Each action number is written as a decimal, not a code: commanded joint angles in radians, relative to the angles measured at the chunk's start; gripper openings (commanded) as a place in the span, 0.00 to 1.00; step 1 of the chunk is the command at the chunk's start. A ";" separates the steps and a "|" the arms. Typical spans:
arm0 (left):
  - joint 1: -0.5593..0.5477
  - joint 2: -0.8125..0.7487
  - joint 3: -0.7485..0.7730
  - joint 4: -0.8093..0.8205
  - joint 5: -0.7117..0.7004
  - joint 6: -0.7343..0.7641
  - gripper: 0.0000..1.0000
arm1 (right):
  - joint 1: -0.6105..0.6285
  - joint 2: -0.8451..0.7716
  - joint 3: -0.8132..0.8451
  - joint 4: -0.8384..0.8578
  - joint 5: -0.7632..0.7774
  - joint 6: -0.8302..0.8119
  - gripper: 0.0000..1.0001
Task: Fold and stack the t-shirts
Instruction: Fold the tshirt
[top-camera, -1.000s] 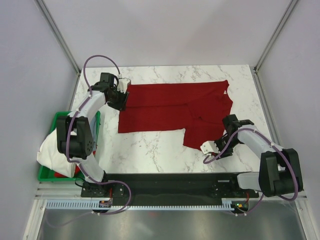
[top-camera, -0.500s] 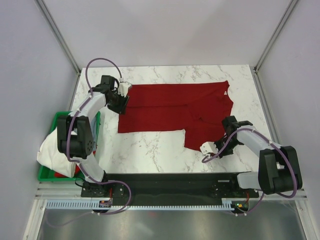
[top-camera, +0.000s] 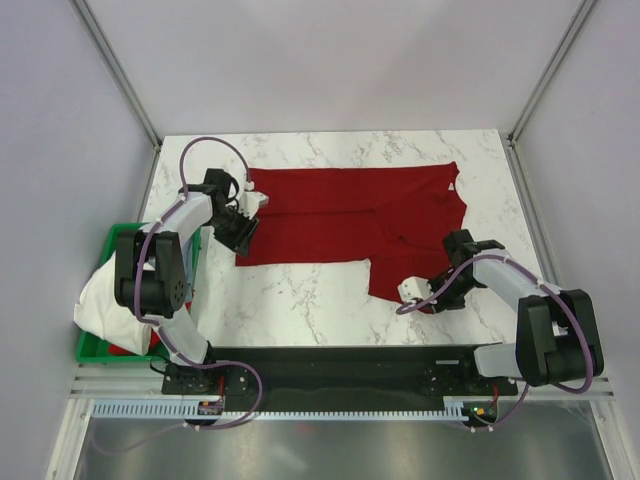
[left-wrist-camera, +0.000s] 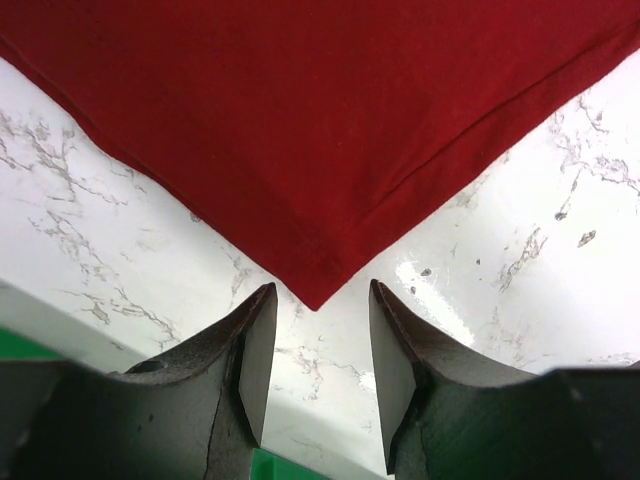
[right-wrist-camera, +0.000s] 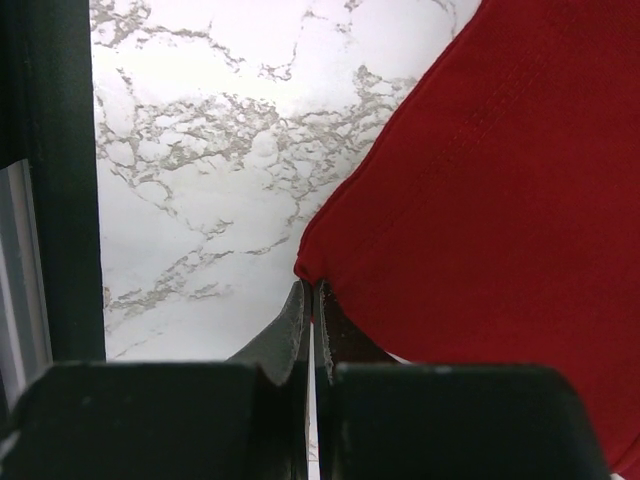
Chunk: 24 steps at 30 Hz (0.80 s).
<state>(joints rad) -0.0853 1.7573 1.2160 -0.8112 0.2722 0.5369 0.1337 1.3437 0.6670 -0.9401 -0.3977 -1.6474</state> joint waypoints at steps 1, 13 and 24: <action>0.005 -0.002 -0.004 -0.022 0.028 0.043 0.49 | 0.007 0.017 0.025 0.055 0.002 0.017 0.00; 0.005 0.004 -0.064 -0.003 0.016 0.035 0.49 | 0.017 0.025 0.031 0.057 -0.004 0.047 0.00; 0.004 0.059 -0.064 0.046 -0.024 0.026 0.49 | 0.017 0.018 0.028 0.067 -0.010 0.077 0.00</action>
<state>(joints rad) -0.0849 1.8050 1.1542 -0.7982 0.2630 0.5423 0.1467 1.3590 0.6800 -0.9234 -0.3901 -1.5791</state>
